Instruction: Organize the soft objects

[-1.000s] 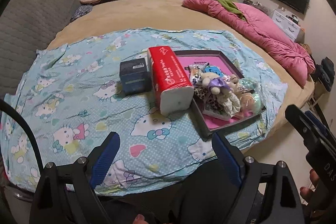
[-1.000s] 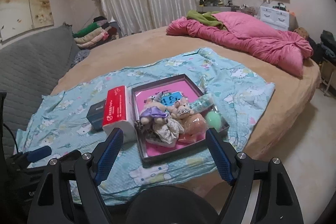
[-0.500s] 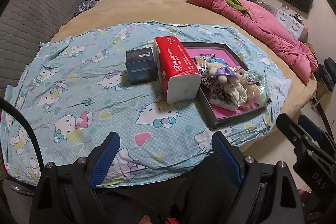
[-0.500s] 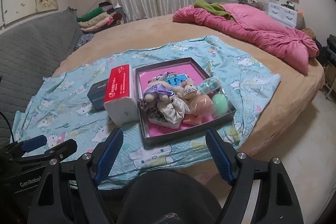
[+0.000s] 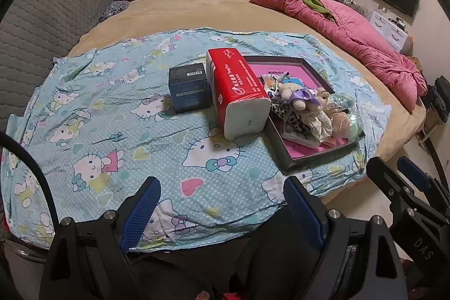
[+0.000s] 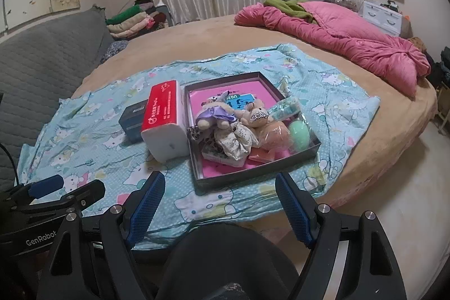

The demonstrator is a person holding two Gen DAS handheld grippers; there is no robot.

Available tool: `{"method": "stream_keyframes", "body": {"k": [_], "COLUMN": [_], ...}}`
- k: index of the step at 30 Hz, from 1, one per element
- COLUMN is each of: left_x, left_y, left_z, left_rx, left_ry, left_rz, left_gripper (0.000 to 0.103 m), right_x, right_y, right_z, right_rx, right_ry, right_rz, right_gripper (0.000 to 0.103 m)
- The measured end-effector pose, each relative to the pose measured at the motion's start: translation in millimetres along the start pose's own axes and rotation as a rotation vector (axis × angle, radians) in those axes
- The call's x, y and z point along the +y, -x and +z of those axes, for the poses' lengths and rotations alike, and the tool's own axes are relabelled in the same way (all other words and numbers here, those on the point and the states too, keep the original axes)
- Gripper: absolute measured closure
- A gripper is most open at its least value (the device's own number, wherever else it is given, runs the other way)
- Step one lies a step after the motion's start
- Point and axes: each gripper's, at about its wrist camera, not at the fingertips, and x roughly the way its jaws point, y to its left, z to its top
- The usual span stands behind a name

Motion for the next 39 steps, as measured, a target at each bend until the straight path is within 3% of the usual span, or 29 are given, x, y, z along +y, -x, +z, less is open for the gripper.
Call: {"method": "stream_keyframes", "body": {"k": [39], "left_x": [0.3], "left_y": [1.6], "left_z": [-1.2], "left_rx": [0.002], "left_ry": [-0.009], "left_rz": [0.018], "left_gripper": [0.014], "right_x": [-1.7], "right_y": [-3.8], "right_z": [-3.4], "right_rx": [0.017], "right_ry": [-0.01], "right_rz": [-0.008], "right_gripper": [0.021]}}
